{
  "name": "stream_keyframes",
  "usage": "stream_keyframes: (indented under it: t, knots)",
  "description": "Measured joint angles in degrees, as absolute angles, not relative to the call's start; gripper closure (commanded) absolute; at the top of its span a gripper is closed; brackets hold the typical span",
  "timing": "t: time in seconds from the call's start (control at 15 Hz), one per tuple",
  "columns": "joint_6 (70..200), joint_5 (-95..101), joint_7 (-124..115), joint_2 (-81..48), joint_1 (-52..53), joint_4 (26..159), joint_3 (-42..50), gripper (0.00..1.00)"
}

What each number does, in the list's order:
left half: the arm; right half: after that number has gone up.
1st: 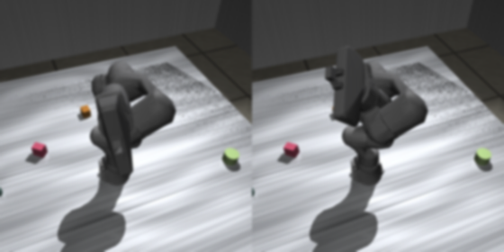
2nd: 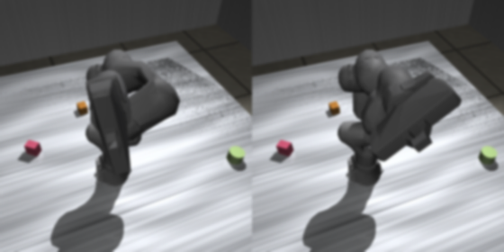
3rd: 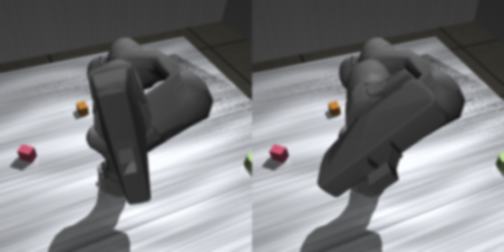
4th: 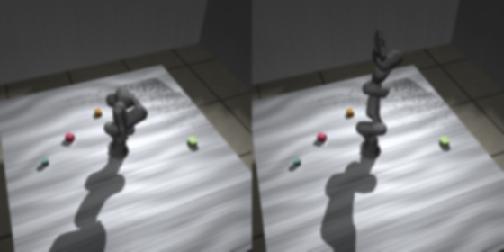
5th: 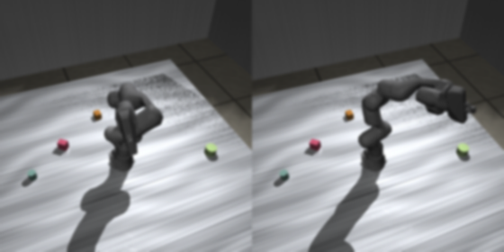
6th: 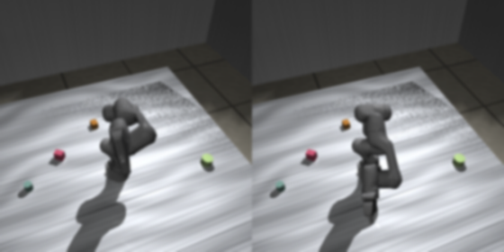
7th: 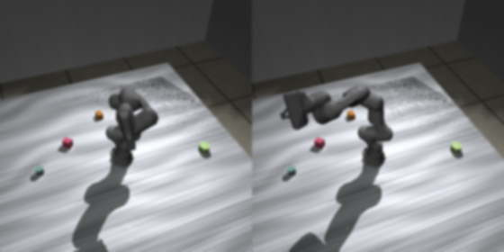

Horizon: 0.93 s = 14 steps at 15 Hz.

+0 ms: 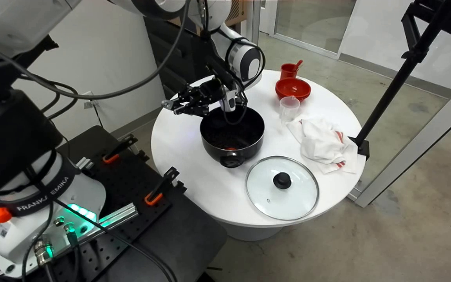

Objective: Use the black serving spoon in the black pot to stir its contents

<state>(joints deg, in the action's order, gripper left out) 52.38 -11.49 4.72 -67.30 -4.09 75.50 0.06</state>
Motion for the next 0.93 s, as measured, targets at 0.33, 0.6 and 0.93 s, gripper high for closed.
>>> stream_keyframes:
  t: [0.33,0.6,0.93]
  knots:
    - [50.86,-8.92,8.58,-64.92,-4.73,78.09,-0.34,0.92]
    - [50.68,-11.23,8.44,-64.3,-7.67,75.04,0.06,0.92]
    - [50.74,-17.25,5.66,-65.57,-11.48,68.79,0.84,0.92]
